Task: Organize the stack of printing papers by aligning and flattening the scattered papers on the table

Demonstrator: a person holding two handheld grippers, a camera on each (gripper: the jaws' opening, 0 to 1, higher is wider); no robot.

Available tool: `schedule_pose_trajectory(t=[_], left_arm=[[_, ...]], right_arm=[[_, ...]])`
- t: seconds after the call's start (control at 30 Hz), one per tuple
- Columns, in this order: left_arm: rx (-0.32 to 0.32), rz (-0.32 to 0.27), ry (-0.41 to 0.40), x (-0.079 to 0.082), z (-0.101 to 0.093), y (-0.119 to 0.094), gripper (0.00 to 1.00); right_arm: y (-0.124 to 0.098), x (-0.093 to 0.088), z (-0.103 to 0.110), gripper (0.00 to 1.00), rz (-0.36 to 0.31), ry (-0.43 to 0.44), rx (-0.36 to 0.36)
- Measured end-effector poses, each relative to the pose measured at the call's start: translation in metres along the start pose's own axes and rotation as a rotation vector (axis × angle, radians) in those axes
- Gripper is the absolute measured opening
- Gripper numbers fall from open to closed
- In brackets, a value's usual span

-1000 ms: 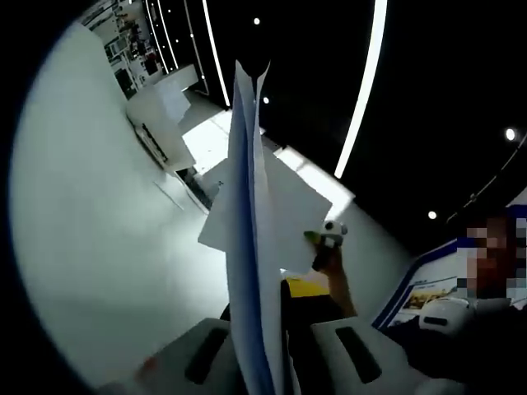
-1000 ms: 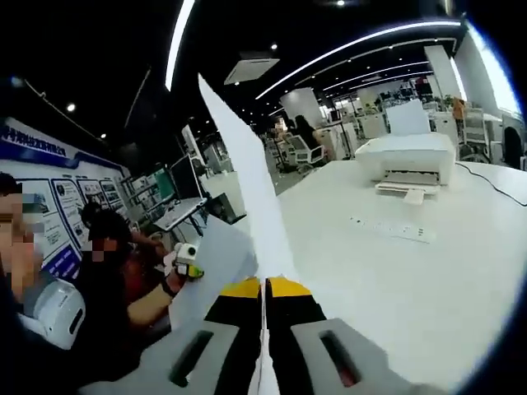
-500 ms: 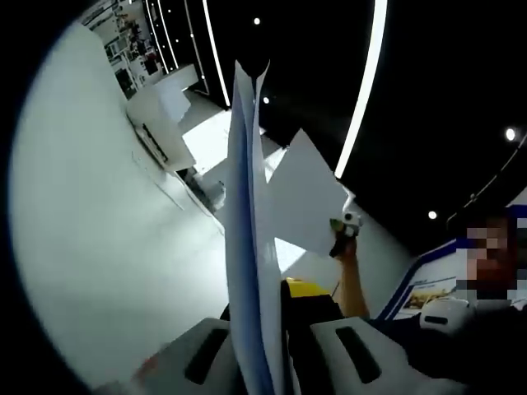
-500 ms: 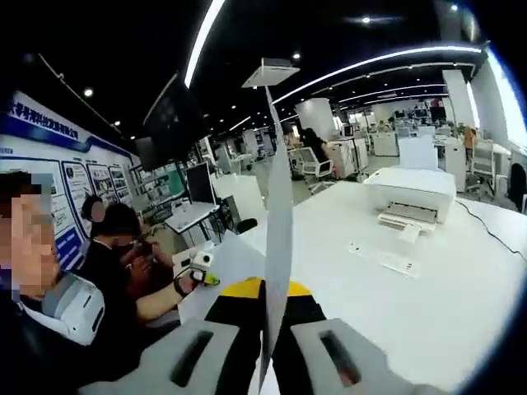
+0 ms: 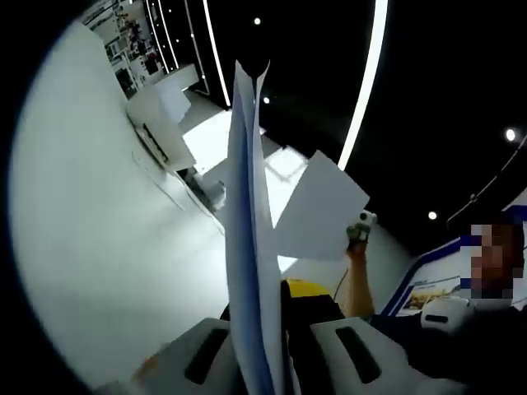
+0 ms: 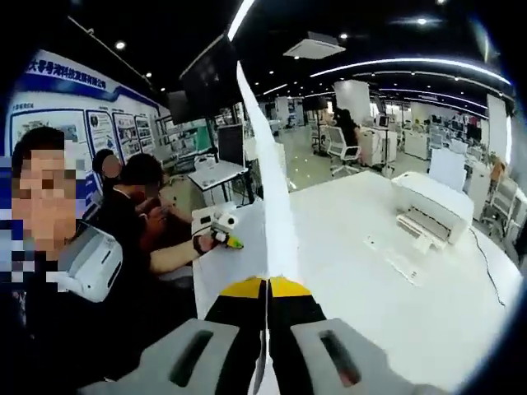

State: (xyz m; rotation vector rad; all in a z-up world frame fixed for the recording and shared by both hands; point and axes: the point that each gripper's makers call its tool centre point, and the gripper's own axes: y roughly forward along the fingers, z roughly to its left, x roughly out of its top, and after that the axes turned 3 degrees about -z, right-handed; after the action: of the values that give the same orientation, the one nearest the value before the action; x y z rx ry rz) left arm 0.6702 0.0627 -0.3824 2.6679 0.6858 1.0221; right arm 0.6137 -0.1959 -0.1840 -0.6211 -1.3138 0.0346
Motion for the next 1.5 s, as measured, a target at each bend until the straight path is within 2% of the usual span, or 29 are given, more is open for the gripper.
schedule_pose_trajectory(t=[0.17, 0.33, 0.37, 0.47, 0.57, 0.7, 0.77, 0.83, 1.07, 1.2, 1.5], left_arm=[[0.002, 0.001, 0.002, -0.001, 0.000, 0.001, 0.06], [0.003, 0.001, 0.002, 0.001, 0.001, 0.000, 0.06], [0.003, 0.001, 0.002, 0.000, 0.001, 0.000, 0.06], [0.003, 0.001, 0.002, 0.000, 0.001, 0.000, 0.06], [0.003, 0.001, 0.003, 0.000, 0.000, 0.001, 0.06], [0.002, 0.001, 0.003, 0.000, 0.001, 0.001, 0.06], [0.001, 0.001, 0.004, 0.000, 0.001, 0.000, 0.06], [0.001, 0.001, 0.005, 0.001, 0.002, 0.000, 0.06], [-0.003, 0.001, 0.005, 0.003, 0.003, -0.002, 0.06], [-0.008, 0.001, 0.009, 0.003, 0.002, -0.002, 0.06], [-0.011, 0.002, 0.012, -0.002, -0.004, 0.001, 0.06]], right_arm=[[-0.004, -0.002, 0.014, 0.00, 0.088, -0.091, 0.065], [-0.002, -0.004, 0.031, 0.00, 0.160, -0.114, 0.135], [-0.003, -0.007, 0.039, 0.00, 0.188, -0.107, 0.173], [-0.002, -0.005, 0.052, 0.00, 0.193, -0.105, 0.271], [-0.002, -0.006, 0.053, 0.00, 0.212, -0.097, 0.328], [0.004, -0.013, 0.050, 0.00, 0.252, -0.092, 0.368], [0.009, -0.019, 0.052, 0.00, 0.274, -0.082, 0.412], [0.021, -0.029, 0.054, 0.00, 0.308, -0.070, 0.449], [0.064, -0.057, 0.048, 0.00, 0.427, -0.014, 0.508], [0.088, -0.068, 0.037, 0.00, 0.487, 0.039, 0.511], [0.133, -0.087, 0.037, 0.00, 0.587, 0.110, 0.519]])
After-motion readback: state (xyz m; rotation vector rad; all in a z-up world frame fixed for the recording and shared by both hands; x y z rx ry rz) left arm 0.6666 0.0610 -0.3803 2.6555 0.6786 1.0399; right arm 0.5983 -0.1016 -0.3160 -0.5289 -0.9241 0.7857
